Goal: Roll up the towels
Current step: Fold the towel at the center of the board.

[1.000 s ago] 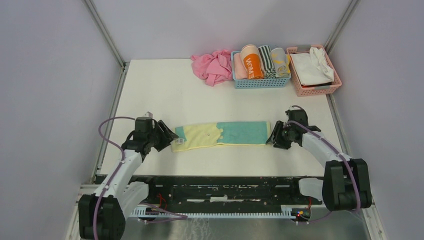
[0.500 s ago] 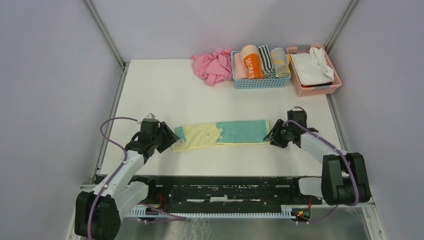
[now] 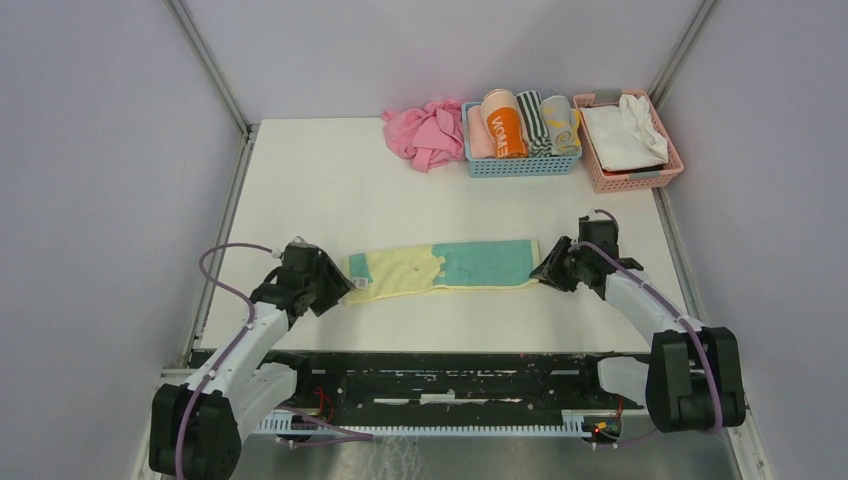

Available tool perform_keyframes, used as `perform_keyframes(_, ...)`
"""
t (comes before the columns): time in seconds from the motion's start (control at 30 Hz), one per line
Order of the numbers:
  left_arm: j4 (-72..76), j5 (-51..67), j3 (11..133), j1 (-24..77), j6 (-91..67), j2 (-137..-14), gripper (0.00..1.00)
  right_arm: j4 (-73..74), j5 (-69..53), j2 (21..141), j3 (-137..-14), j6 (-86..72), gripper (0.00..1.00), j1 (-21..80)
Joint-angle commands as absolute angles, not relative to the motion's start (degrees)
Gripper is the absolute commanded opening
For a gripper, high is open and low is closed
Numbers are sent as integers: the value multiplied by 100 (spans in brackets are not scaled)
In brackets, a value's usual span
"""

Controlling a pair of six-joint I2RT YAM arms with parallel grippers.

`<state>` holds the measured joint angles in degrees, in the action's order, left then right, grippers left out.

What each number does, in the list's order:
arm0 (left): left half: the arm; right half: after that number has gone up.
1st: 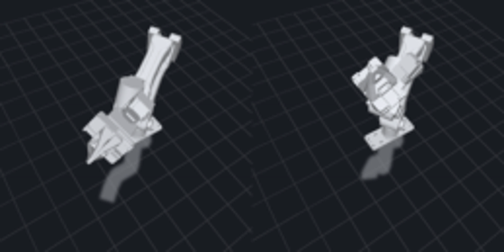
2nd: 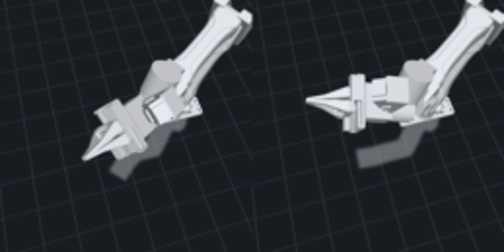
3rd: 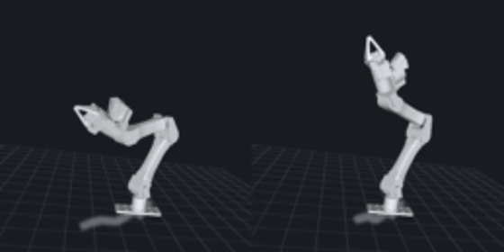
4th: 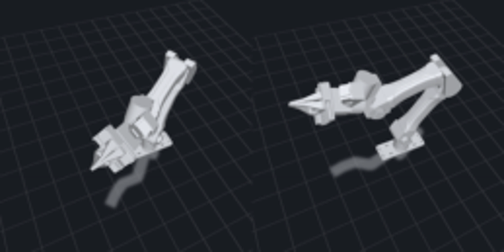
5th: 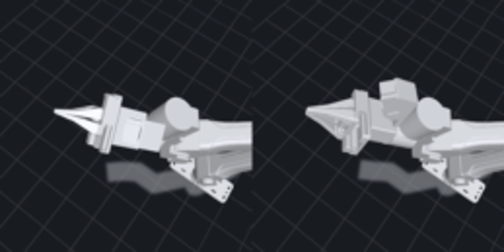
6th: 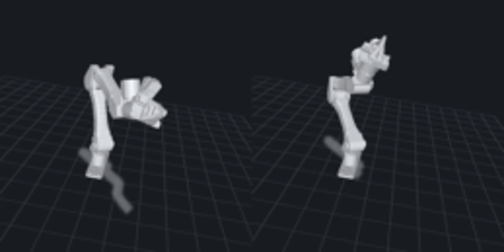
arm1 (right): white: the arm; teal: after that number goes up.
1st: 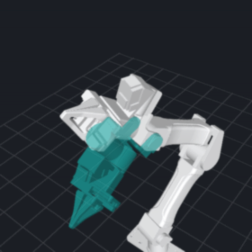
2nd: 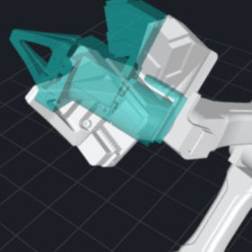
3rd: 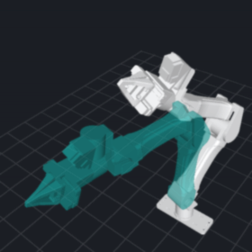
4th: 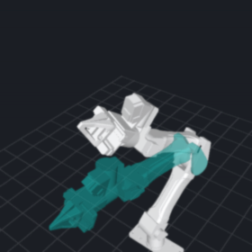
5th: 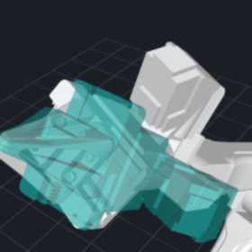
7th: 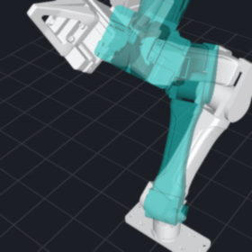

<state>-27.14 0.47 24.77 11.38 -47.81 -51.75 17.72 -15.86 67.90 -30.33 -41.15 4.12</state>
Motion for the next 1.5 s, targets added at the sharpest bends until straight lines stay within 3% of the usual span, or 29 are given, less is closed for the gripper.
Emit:
perform_keyframes(0.0, -2722, -38, 2467, 1154, -5006, -5238, 63, 1729, -1485, 6820, -3315, -4095, 32, 439)
perform_keyframes(0.17, -2679, -25, 2379, 1152, -5010, -5275, 59, 1573, -1399, 7111, -3333, -3999, 10, 437)
perform_keyframes(0.27, -2671, -37, 2369, 1151, -5002, -5344, 55, 1475, -1397, 7186, -3307, -3984, 3, 433)
perform_keyframes(0.5, -2400, -35, 2188, 1151, -5017, -5590, 53, 1392, -1419, 7280, -3280, -3892, 0, 438)
perform_keyframes(0.9, -2158, 68, 2232, 1158, -5127, -5638, 23, 1388, -1424, 7310, -3310, -3809, 0, 428)
perform_keyframes(1.1, -2231, 118, 2338, 1151, -5177, -5434, 3, 1447, -1395, 7287, -3358, -3772, 0, 427)
perform_keyframes(1.47, -2341, -314, 3618, 1121, -4848, -5944, 3, 1835, -1086, 7614, -4378, -3325, 0, 238)
